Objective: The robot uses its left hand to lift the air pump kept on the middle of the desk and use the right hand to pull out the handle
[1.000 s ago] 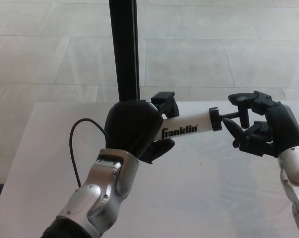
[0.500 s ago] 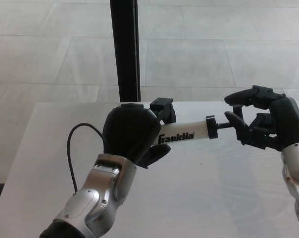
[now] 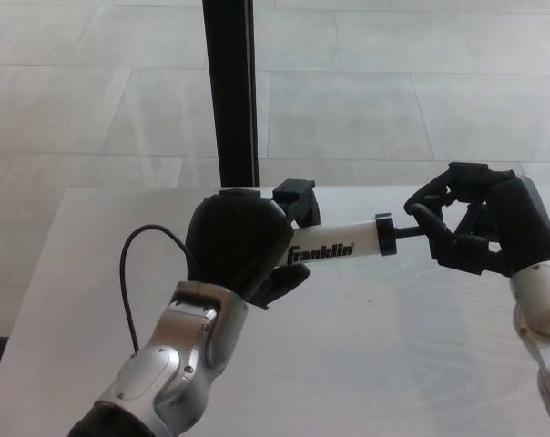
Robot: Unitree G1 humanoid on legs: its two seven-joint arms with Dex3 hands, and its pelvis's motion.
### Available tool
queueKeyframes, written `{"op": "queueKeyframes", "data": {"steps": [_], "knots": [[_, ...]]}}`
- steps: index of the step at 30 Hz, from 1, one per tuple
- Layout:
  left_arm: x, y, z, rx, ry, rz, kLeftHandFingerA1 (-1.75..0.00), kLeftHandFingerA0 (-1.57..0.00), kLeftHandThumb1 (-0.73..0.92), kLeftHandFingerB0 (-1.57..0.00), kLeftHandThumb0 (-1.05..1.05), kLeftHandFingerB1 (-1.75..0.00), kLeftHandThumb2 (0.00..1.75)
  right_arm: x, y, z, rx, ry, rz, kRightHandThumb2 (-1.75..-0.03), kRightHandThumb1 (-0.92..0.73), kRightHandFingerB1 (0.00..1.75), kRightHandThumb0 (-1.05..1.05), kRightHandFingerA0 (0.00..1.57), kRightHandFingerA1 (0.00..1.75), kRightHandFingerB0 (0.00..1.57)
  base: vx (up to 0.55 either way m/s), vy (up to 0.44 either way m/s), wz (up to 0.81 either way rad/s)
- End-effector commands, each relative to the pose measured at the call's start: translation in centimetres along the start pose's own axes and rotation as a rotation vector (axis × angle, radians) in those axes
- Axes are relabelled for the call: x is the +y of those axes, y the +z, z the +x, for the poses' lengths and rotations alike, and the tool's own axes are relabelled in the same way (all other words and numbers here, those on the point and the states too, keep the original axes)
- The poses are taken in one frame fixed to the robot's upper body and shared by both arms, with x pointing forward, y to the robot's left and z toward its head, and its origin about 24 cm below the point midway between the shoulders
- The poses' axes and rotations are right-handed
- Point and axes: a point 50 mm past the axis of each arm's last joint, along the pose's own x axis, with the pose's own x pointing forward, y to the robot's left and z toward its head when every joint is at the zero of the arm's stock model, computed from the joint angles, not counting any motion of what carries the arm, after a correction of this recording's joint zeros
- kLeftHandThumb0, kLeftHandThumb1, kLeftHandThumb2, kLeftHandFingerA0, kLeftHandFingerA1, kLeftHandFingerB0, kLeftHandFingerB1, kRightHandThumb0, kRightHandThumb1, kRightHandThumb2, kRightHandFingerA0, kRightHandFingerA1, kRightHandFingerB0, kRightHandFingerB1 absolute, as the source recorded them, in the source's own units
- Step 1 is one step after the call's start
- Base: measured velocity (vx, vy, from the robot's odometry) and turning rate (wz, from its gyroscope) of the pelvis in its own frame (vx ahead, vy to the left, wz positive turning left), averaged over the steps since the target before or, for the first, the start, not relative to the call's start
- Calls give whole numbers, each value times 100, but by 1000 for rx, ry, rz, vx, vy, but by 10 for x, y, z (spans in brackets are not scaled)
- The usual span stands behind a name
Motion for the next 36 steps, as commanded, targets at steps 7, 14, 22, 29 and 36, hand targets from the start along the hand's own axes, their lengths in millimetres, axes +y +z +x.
{"op": "queueKeyframes", "data": {"steps": [7,14,22,29,36], "knots": [[11,1,9,-4,29,-22,-175,-92,37,-76,-14,-154,117,-2,-4,0,7,-5,-63,-87,-64,135,-21,90,170,83,0,0,0],[11,-1,9,16,24,-51,-175,-91,43,-76,-12,-153,111,-6,-6,-1,3,-41,-66,-91,-63,150,-21,86,175,76,0,0,0],[10,-5,4,25,19,-44,-175,-92,48,-73,-15,-155,114,-13,-4,1,-14,-68,-90,-96,-53,161,-20,91,175,75,0,0,0],[9,-7,3,31,22,-56,-175,-92,46,-75,-13,-154,116,-16,-7,0,-17,-90,-85,-101,-53,160,-17,90,175,78,0,0,0],[14,-14,4,29,40,-58,-175,-91,49,-72,-14,-155,110,-21,-13,-3,9,-100,-80,-108,-50,161,-16,88,175,76,0,0,0]]}}
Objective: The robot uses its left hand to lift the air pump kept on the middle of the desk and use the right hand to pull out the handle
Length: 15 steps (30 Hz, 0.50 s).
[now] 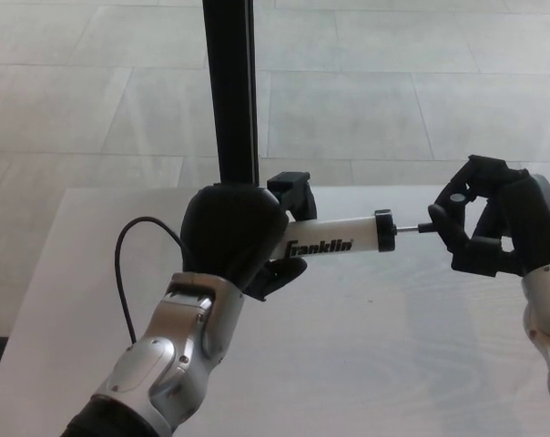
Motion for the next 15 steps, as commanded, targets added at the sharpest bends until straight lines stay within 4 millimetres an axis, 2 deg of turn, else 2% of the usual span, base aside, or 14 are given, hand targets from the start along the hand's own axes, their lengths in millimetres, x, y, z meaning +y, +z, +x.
{"op": "queueKeyframes", "data": {"steps": [1,3,4,5,6,7,8,15], "knots": [[8,-10,0,-2,33,-14,-175,-91,49,-72,-14,-155,110,-10,-8,-2,21,-39,-19,-108,-50,161,-16,88,175,76,0,0,0],[10,-15,1,0,40,12,-175,-86,48,-74,-17,-153,112,-12,-11,-3,21,-49,-19,-108,-50,160,-15,88,175,76,0,0,0],[11,-16,1,0,46,1,-172,-86,48,-76,-17,-151,114,-12,-12,-3,17,-49,-17,-109,-49,161,-15,88,175,77,0,0,0],[11,-17,1,1,51,0,-175,-90,48,-72,-16,-149,118,-13,-13,-4,17,-49,-20,-108,-50,161,-16,87,175,76,0,0,0],[11,-18,1,5,50,-5,-135,-115,48,-98,-24,-123,114,-13,-13,-4,15,-50,-23,-105,-49,160,-16,88,175,76,0,0,0],[11,-19,0,10,47,-14,-135,-115,48,-98,-24,-123,114,-14,-14,-4,10,-53,-25,-105,-49,160,-16,88,175,76,0,0,0],[11,-20,0,18,44,-34,-175,-86,49,-77,-18,-156,119,-14,-15,-3,16,-55,-24,-102,-51,160,-17,88,175,76,0,0,0],[11,-31,-8,43,23,2,-175,-91,47,-76,-19,-158,124,-21,-21,-5,40,-59,-13,-94,-54,159,-15,84,175,77,0,0,0]]}}
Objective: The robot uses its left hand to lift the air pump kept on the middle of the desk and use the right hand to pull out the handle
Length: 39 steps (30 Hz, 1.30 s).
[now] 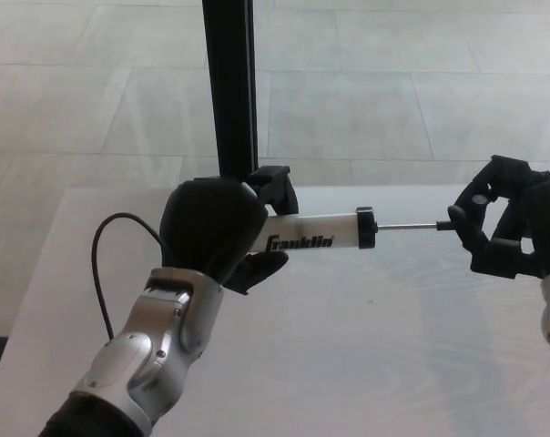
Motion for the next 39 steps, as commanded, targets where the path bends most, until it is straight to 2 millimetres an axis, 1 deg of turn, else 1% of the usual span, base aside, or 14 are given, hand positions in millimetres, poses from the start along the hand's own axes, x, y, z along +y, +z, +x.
{"op": "queueKeyframes", "data": {"steps": [1,2,3,19,21,23,24,25,26,27,28,29,30,39], "knots": [[4,-16,-7,28,12,28,-141,-121,46,-100,-26,-128,118,-10,-11,-3,24,-23,-13,-101,-51,158,-15,85,175,78,0,0,0],[4,-17,-8,28,14,30,-141,-121,46,-100,-26,-128,118,-10,-11,-3,25,-24,-13,-101,-51,158,-15,85,175,78,0,0,0],[5,-19,-10,25,32,58,-175,-92,43,-74,-18,-161,122,-12,-12,-3,25,-25,-14,-101,-50,158,-15,86,175,79,0,0,0],[1,-43,-34,48,-31,70,-175,-85,45,-71,-18,-151,121,-18,-16,-2,38,-35,-27,-95,-52,158,-15,83,175,77,0,0,0],[1,-43,-35,50,-35,64,-175,-84,47,-70,-17,-150,117,-18,-16,-2,38,-36,-27,-94,-52,149,-11,99,174,73,0,0,0],[1,-42,-35,47,-30,64,-175,-84,47,-71,-18,-150,117,-17,-15,-2,43,-37,-1,-91,-55,156,-15,81,175,75,0,0,0],[0,-41,-35,50,-37,60,-172,-81,49,-74,-20,-154,111,-17,-15,-2,31,-40,15,-95,-55,145,-10,86,169,68,0,0,0],[0,-39,-34,46,-37,63,-175,-89,47,-72,-17,-150,118,-16,-14,-2,22,-10,30,-66,-69,70,-25,77,151,61,0,0,0],[0,-40,-34,48,-35,62,-175,-89,47,-72,-17,-150,118,-16,-13,-2,20,-9,29,-66,-69,70,-25,77,151,61,0,0,0],[0,-39,-34,48,-43,69,-175,-88,49,-70,-17,-150,114,-15,-13,-2,7,31,6,-61,-70,48,-38,80,114,36,0,0,0],[-1,-38,-34,36,-29,71,-175,-85,45,-75,-20,-155,118,-14,-12,-3,-21,137,-34,-88,-54,14,-66,15,59,0,0,0,0],[-2,-36,-33,34,-29,73,-175,-86,46,-74,-20,-157,117,-13,-13,-3,-10,181,-52,-90,-61,2,-97,0,13,0,0,0,0],[-3,-36,-34,29,-27,73,-175,-87,47,-75,-19,-156,116,-13,-13,-3,-6,203,-72,-77,-64,0,-85,0,0,0,0,0,0],[-11,-34,-34,52,-115,111,-175,-92,47,-76,-25,-150,123,-18,-14,-1,69,276,-42,-66,-75,0,-105,0,0,0,0,0,0]]}}
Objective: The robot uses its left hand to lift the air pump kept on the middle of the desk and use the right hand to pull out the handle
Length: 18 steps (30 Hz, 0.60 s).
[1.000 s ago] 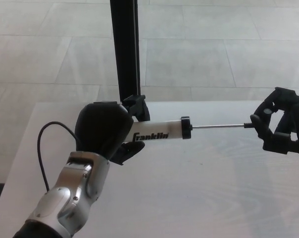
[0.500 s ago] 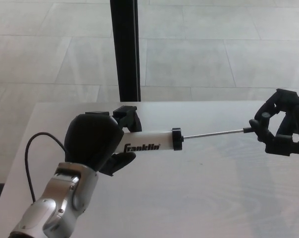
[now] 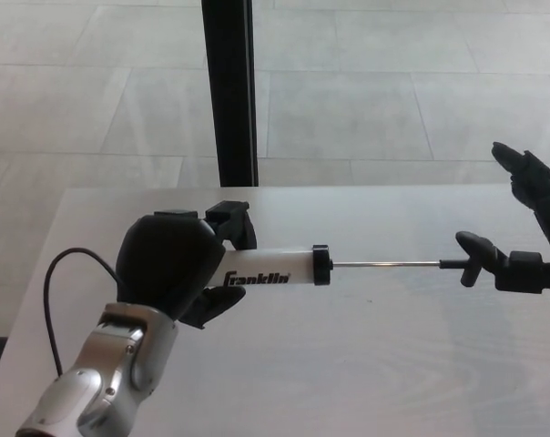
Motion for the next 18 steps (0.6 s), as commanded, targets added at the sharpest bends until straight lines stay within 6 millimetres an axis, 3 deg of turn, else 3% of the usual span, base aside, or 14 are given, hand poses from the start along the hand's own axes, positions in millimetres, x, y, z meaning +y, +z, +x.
{"op": "queueKeyframes", "data": {"steps": [1,2,5,7,8,9,10,11,12,13,14,15,17,18], "knots": [[-9,-5,-4,77,-128,39,-175,-90,50,-77,-22,-147,116,-7,-4,0,54,99,34,-106,-62,0,-104,0,24,0,0,0,0],[-12,-6,-5,96,-177,54,-175,-87,51,-75,-22,-147,114,-8,-4,0,56,91,62,-67,-78,0,-105,0,0,0,0,0,0],[-23,-5,-11,141,-295,50,-175,-96,53,-71,-14,-143,108,-11,-7,0,56,70,99,-68,-83,0,-105,0,0,0,0,0,0],[-26,-3,-13,151,-336,57,-175,-86,55,-73,-20,-149,104,-12,-7,0,54,63,129,-67,-83,0,-105,0,0,0,0,0,0],[-39,-1,-21,177,-419,35,-169,-83,62,-75,-18,-138,85,-14,-8,1,64,15,162,-88,-72,0,-103,0,0,0,0,0,0],[-42,2,-21,200,-449,43,-169,-90,60,-78,-17,-130,85,-15,-8,2,62,-11,168,-69,-85,0,-98,0,0,0,0,0,0],[-45,3,-23,212,-478,48,-164,-81,65,-76,-22,-118,83,-15,-8,2,66,-24,173,-87,-72,0,-99,0,0,0,0,0,0],[-48,5,-25,250,-538,50,-162,-80,68,-76,-26,-116,82,-14,-8,2,69,-41,176,-110,-72,0,-105,0,31,0,0,0,0],[-50,6,-25,272,-582,60,-140,-67,68,-66,-26,-94,80,-14,-7,2,73,-51,184,-108,-71,0,-105,0,30,0,0,0,0],[-52,7,-25,292,-644,87,-101,-52,73,-44,-30,-65,75,-14,-7,2,78,-61,196,-108,-72,0,-102,0,29,0,0,0,0],[-53,8,-25,306,-713,92,-91,-58,74,-26,-33,-53,71,-14,-6,2,80,-76,196,-107,-72,0,-101,0,28,0,0,0,0],[-53,9,-25,328,-756,67,-106,-62,74,-17,-37,-46,63,-14,-6,1,78,-93,189,-106,-72,0,-100,0,27,0,0,0,0],[-53,8,-24,355,-816,40,-98,-65,73,-15,-42,-40,61,-14,-5,1,80,-104,188,-106,-72,0,-100,0,26,0,0,0,0],[-54,4,-24,406,-862,-4,-54,-6,53,0,-36,-51,105,-14,-5,0,73,-112,199,-106,-71,0,-100,0,24,3,0,0,0]]}}
